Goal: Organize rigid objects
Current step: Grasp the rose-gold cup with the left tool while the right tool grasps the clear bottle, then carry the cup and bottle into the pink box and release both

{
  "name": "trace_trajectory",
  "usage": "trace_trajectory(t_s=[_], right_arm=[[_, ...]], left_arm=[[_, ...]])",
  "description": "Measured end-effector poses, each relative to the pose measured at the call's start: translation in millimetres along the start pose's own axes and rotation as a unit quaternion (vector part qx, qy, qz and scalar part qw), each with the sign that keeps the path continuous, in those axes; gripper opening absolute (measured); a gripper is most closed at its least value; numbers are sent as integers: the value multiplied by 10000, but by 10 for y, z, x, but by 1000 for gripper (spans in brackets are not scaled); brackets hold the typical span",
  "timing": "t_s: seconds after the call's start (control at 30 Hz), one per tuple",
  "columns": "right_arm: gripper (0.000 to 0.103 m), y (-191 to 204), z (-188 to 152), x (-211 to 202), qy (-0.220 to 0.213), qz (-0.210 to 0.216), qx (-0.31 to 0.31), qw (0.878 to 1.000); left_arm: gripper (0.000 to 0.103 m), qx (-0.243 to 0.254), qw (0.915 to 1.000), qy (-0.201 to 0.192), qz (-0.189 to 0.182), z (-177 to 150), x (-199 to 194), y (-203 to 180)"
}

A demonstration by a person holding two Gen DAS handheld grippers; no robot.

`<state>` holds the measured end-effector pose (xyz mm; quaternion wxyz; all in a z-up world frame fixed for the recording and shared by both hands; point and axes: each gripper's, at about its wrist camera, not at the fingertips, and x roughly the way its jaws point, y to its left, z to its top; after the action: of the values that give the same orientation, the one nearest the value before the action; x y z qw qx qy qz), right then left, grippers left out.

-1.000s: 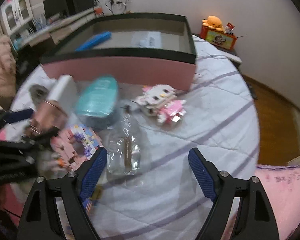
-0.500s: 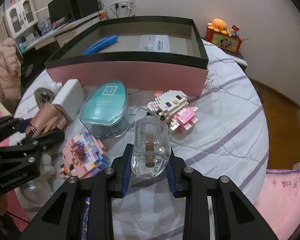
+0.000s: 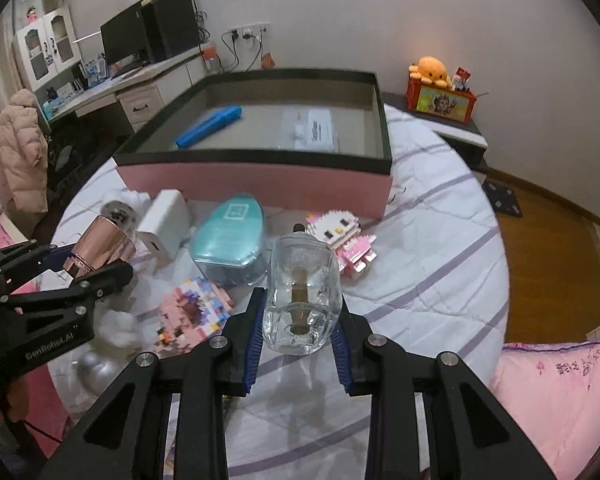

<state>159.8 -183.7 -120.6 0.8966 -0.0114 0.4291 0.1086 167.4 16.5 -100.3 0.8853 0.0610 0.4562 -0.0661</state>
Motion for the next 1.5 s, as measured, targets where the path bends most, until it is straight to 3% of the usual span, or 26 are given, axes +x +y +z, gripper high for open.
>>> trace_trajectory(t_s=[0.33,0.73,1.03,1.5], right_arm=[[31,108,111,-603,-795,62,-93,9968],[31,145,269,-1238,-1819,-114,-205,9830],[31,235,213,-1494,-2213,-135,-271,9747],[31,226,160,-1526,-2236,-191,-312,9740]], left_arm=[[48,-38,9958,-919,18,144,-675,98],[48,-52,9782,-2054,294,268,-1450,141],[48,-67,9701,-2389,420,270,-1699,144],[48,-175,9701,-2365,518,233,-1729,152]])
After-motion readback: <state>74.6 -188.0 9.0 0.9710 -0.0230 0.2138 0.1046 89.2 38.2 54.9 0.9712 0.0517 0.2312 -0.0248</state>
